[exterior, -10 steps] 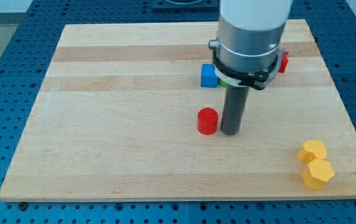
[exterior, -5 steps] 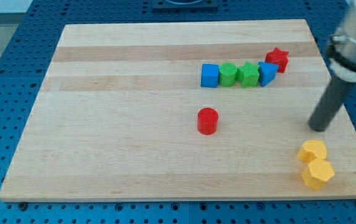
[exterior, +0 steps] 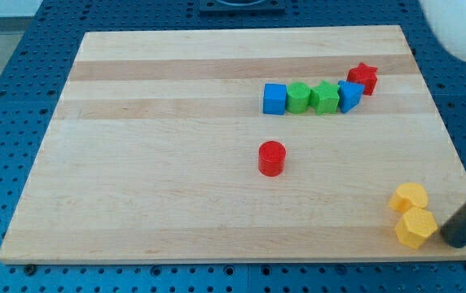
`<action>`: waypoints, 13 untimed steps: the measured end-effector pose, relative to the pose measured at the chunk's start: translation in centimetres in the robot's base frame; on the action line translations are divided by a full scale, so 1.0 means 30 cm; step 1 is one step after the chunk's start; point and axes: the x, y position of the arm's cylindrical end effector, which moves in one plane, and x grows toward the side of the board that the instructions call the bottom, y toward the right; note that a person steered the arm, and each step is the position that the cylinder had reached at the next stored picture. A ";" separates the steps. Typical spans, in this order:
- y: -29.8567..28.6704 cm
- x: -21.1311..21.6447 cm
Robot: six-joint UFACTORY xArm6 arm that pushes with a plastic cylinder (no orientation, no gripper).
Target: Move the yellow hexagon to the left of the red circle
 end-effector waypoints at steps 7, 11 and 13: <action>-0.524 -0.042; -0.739 -0.183; -0.742 -0.199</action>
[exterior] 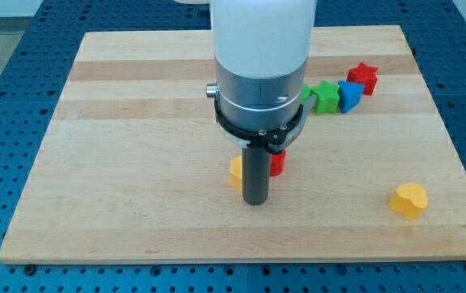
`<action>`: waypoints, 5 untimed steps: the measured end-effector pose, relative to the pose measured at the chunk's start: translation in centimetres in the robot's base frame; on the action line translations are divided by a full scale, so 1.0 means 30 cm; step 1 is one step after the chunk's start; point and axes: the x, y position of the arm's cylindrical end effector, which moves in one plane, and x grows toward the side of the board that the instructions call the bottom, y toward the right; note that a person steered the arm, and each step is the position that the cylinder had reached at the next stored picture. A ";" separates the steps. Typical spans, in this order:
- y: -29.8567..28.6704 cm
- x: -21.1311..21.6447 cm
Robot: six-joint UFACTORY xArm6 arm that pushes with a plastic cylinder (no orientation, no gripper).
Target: Move the yellow hexagon to the left of the red circle
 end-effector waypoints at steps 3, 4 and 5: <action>0.000 -0.058; 0.000 -0.075; 0.000 -0.074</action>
